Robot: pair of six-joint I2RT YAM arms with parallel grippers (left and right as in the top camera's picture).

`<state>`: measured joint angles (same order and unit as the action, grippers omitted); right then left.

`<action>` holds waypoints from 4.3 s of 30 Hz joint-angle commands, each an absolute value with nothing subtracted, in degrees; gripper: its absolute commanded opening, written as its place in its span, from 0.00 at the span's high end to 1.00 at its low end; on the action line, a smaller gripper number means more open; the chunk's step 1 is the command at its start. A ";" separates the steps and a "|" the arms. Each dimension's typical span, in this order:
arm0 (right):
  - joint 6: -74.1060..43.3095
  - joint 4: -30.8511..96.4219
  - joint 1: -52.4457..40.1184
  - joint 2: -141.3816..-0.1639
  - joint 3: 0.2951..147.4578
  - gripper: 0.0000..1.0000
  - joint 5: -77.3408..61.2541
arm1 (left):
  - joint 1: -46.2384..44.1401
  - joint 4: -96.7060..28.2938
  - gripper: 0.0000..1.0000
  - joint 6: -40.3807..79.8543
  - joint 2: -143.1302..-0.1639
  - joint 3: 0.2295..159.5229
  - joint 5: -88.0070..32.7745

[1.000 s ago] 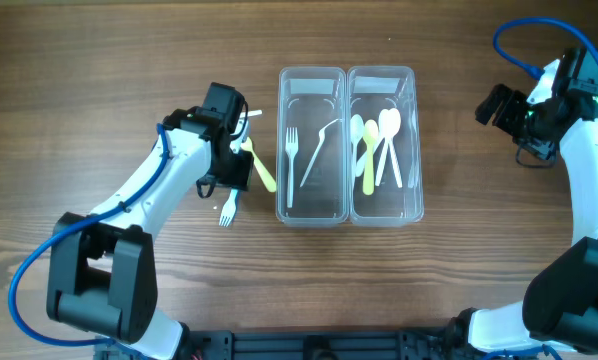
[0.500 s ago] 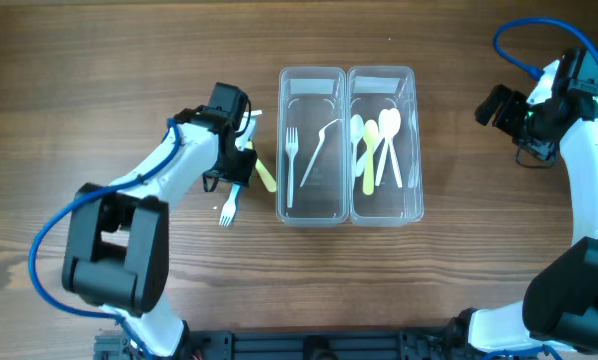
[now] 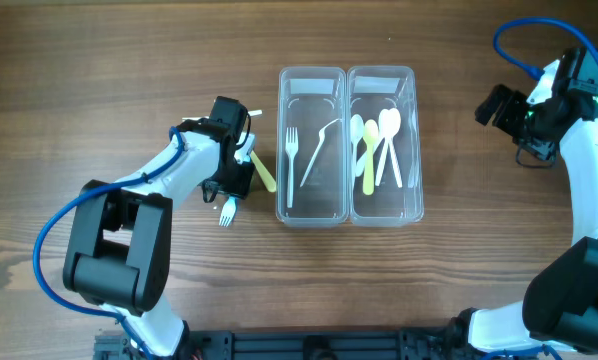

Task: Pack container
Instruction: 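Grasp the blue fork with the left gripper, then place the blue fork into the left container, then move the left gripper over the yellow fork and grasp it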

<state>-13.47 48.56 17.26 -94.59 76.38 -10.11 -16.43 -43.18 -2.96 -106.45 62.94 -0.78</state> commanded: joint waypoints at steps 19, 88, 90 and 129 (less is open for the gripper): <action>-13.93 48.07 17.28 -95.04 76.16 0.00 -10.37 | -17.28 -61.34 0.96 0.78 -99.31 83.94 -4.97; -14.13 48.73 17.26 -95.04 76.16 0.00 -10.41 | -20.67 -50.48 0.75 52.88 -122.93 85.91 8.43; -14.13 48.71 17.28 -95.04 76.16 0.00 -10.39 | -20.67 -50.78 0.83 52.88 -122.93 85.80 8.43; -14.09 48.82 17.28 -95.04 76.16 0.00 -10.37 | -20.71 -48.31 0.96 42.61 -122.10 77.25 -2.57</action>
